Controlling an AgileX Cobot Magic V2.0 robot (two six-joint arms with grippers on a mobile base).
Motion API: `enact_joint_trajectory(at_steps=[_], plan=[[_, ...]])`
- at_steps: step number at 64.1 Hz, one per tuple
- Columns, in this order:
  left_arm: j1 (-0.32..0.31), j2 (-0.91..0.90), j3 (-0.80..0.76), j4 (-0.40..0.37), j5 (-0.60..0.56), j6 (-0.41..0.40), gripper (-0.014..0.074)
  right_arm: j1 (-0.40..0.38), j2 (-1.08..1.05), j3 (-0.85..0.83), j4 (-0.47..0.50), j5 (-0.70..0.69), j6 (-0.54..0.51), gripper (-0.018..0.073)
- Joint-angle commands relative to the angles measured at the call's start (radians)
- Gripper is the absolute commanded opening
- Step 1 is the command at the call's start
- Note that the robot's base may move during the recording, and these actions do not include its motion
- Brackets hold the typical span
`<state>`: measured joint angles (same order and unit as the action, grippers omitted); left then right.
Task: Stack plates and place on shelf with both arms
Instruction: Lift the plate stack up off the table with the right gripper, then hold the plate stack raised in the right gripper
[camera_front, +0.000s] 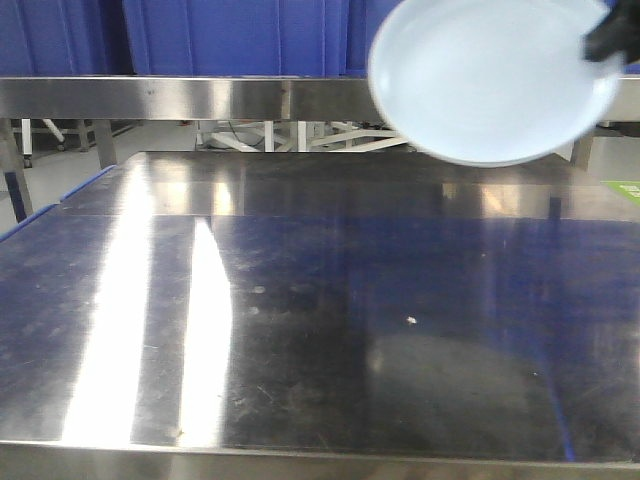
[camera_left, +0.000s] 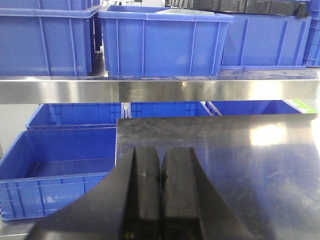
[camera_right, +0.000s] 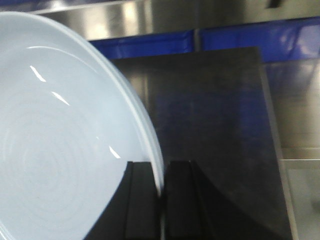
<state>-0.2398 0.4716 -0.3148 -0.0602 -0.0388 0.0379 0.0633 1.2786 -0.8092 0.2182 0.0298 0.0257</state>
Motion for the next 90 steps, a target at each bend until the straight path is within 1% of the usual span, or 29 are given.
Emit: enact_joint_trajectory(at_steps=[1,31,39,48,57,90], plan=[[-0.007,0.003,-0.035,-0.010,-0.088,-0.011,0.0083,-0.028,-0.119,0.039,-0.003,-0.125,-0.006,0.0048],[-0.007,0.003,-0.035,-0.010,-0.088,-0.011,0.0083,-0.030,-0.628,0.438,-0.003,-0.123,-0.006,0.0048],[-0.007,0.003,-0.035,-0.010,-0.088,-0.011,0.0083,-0.030,-0.750,0.505,-0.003,-0.124,-0.006,0.0048],[-0.007,0.003,-0.035,-0.010,-0.088,-0.011,0.0083,-0.030,-0.849,0.531,-0.003,-0.094,-0.006,0.0048],[-0.007,0.003,-0.035,-0.010,-0.088,-0.011,0.0083,-0.030,-0.896,0.531,-0.003,-0.064,-0.006,0.0048],[-0.007,0.003,-0.035,-0.010,-0.088,-0.011,0.0083,-0.030,-0.894,0.531,-0.003,-0.064,-0.006,0.0048]])
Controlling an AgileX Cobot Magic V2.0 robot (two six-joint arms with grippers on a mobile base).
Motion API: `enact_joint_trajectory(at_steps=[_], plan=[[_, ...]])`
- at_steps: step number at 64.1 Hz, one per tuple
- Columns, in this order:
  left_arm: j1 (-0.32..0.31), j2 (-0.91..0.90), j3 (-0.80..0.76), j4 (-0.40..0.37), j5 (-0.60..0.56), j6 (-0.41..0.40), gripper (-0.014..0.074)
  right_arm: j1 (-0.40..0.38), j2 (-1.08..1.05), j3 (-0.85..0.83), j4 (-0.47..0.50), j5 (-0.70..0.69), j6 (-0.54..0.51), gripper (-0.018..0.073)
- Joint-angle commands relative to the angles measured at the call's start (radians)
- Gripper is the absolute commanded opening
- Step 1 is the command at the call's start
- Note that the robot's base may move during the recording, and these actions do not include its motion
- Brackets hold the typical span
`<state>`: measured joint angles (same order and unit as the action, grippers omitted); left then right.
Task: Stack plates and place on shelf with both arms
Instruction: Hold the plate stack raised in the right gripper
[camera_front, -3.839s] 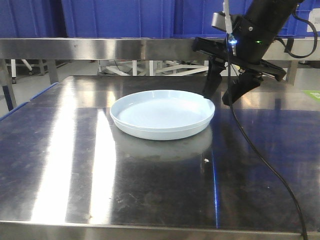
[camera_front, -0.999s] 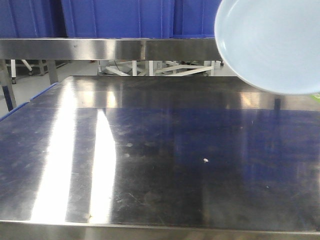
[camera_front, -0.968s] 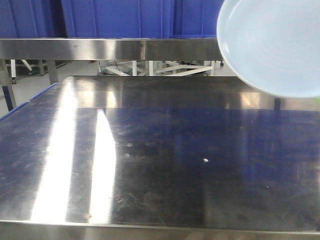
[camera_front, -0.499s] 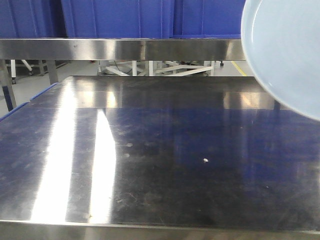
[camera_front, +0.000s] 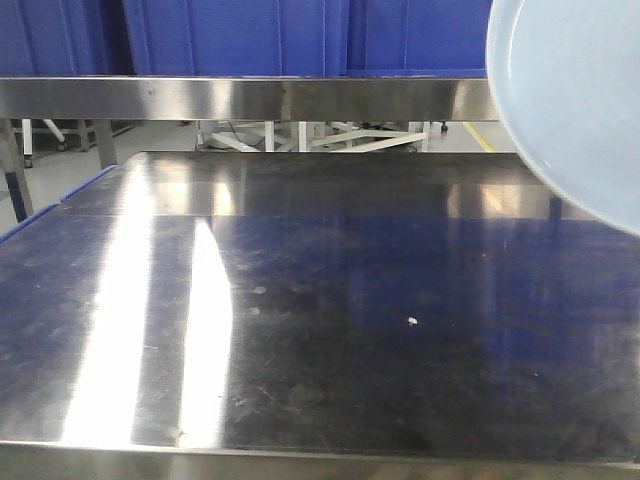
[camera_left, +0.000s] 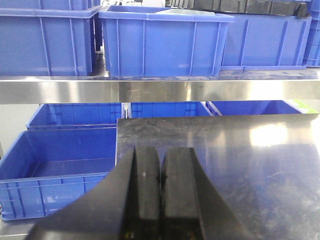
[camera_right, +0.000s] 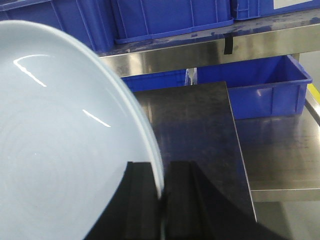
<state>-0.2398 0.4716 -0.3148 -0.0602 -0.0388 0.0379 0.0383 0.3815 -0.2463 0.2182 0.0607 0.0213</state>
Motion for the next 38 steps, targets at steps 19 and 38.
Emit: enact_joint_trajectory(at_steps=[19,38], plan=[[-0.007,0.003,-0.035,-0.010,-0.088,-0.011,0.0083,-0.005,0.003,-0.032,-0.003,-0.095,-0.002,0.0048],[-0.007,0.003,-0.035,-0.010,-0.088,-0.011,0.0083,-0.005,0.003,-0.032,-0.003,-0.094,-0.002,0.0048]])
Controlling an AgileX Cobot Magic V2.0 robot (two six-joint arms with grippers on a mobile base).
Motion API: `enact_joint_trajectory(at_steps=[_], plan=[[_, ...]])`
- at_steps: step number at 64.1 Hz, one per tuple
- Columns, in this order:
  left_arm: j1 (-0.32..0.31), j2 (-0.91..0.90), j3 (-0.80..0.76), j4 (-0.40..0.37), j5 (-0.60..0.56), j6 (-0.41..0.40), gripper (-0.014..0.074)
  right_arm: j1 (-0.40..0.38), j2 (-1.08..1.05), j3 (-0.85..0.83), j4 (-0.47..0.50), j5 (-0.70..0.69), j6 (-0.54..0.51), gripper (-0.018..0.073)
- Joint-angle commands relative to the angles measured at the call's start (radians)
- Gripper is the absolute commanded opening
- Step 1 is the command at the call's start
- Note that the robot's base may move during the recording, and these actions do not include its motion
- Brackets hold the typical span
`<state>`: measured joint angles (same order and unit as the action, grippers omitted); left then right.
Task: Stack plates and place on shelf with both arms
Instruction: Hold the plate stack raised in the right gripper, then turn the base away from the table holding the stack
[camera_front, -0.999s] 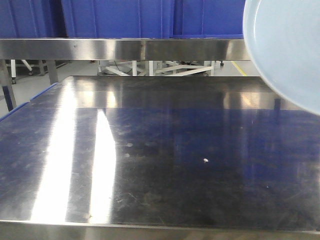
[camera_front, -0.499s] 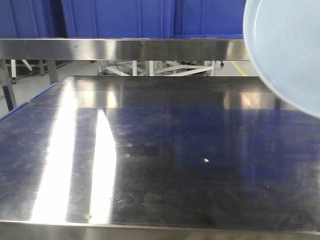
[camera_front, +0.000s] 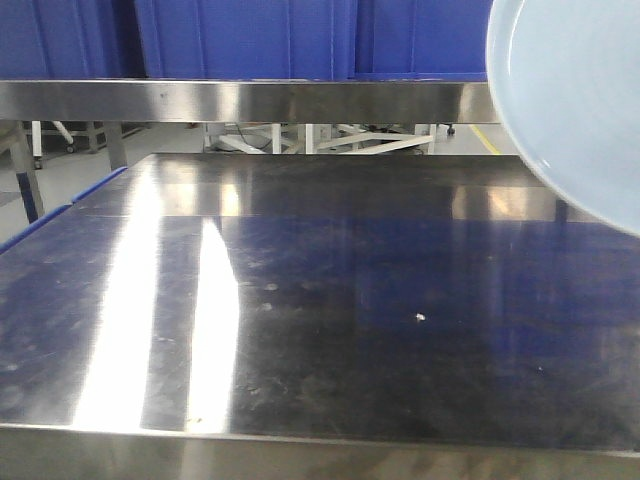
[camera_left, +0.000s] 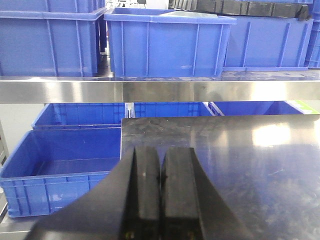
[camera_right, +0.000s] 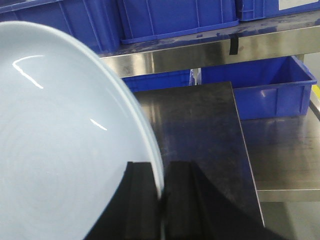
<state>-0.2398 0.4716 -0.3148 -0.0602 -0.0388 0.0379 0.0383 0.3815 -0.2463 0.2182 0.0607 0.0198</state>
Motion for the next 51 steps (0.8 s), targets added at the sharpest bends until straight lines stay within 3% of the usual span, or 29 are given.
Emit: enact_joint_trajectory(at_steps=[1,51], plan=[[-0.007,0.003,-0.035,-0.010,-0.088,-0.011,0.0083,-0.005,0.003,-0.032,-0.003,-0.094,-0.001,0.0048],[-0.007,0.003,-0.035,-0.010,-0.088,-0.011,0.0083,-0.005,0.003,-0.032,-0.003,-0.094,-0.001,0.0048]])
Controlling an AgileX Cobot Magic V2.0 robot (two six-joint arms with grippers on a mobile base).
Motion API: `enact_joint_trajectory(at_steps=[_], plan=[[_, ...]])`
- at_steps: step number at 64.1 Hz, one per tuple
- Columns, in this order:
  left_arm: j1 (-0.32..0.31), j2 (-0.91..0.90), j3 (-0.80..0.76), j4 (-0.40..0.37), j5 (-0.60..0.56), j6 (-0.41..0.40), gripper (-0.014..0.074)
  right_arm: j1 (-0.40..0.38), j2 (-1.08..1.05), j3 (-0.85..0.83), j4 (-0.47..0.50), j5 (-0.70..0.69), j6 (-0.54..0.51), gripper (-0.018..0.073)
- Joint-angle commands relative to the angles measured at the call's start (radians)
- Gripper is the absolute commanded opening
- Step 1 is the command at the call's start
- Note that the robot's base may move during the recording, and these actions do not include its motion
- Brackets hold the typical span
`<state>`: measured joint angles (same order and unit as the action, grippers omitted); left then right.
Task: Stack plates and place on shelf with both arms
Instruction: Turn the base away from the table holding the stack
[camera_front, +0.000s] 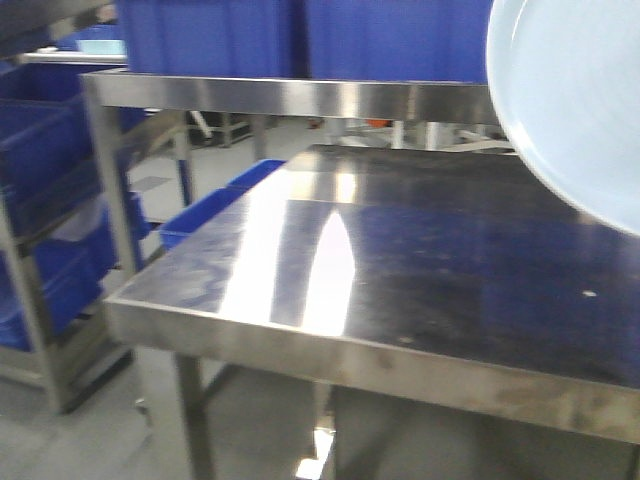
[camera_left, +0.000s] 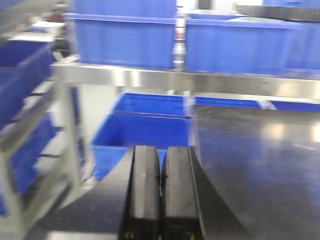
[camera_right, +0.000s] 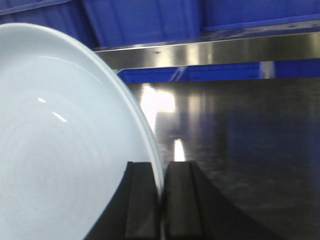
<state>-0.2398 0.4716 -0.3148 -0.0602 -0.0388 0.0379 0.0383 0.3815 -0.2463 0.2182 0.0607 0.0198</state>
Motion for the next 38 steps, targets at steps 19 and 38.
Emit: enact_joint_trajectory(at_steps=[19,38], plan=[[-0.007,0.003,-0.035,-0.010,-0.088,-0.011,0.0083,-0.005,0.003,-0.032,-0.003,-0.094,-0.001,0.0048],[-0.007,0.003,-0.035,-0.010,-0.088,-0.011,0.0083,-0.005,0.003,-0.032,-0.003,-0.094,-0.001,0.0048]])
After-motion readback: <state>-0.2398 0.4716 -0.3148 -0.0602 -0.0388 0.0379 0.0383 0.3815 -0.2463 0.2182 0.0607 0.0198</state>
